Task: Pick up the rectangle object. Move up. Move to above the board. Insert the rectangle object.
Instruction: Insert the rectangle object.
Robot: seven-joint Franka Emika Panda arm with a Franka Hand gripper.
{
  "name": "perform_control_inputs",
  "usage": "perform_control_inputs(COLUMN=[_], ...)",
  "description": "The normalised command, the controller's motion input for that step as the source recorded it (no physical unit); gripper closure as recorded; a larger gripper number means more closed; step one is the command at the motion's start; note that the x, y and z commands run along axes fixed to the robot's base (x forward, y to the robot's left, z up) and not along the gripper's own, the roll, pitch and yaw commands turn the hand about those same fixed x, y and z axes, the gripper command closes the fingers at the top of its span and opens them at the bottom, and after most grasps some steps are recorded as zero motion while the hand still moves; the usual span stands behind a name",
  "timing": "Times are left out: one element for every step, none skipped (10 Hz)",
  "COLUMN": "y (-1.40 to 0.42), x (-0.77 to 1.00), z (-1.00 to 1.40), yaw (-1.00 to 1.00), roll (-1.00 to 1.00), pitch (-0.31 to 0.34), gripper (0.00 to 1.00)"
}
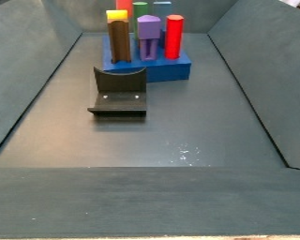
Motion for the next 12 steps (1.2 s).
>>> perform_control_inputs(y=[-0.22,-0.26,-0.22,-0.14,-0.08,-0.01,0.00,0.00,0.00,-0.03,-0.11,-0.12], x=[0.57,0.59,0.57,0.59,0.59,0.56,0.56,0.66,0.70,0.66,0.50,0.54], z=[-0.49,-0.47,-0.26,-0.13,-0.11,-0.11,-0.15,-0.22,-0.36,-0.36,-0.28,-0.25], yaw=[-0.24,-0.24,-0.31,-0.39,-0.46,-0.54,-0.53,-0.38,-0.15,-0.03,0.03,0.01], roll=[0.16,0.14,0.06,0.02,0.00,0.00,0.02,0.06,0.08,0.08,0.03,0.01], pitch=[0.169,0.129,0.091,0.037,0.000,0.000,0.000,0.030,0.139,0.154,0.103,0.089], gripper=[1.00,1.00,1.00,1.00,1.00,1.00,1.00,1.00,1.00,1.00,1.00,1.00])
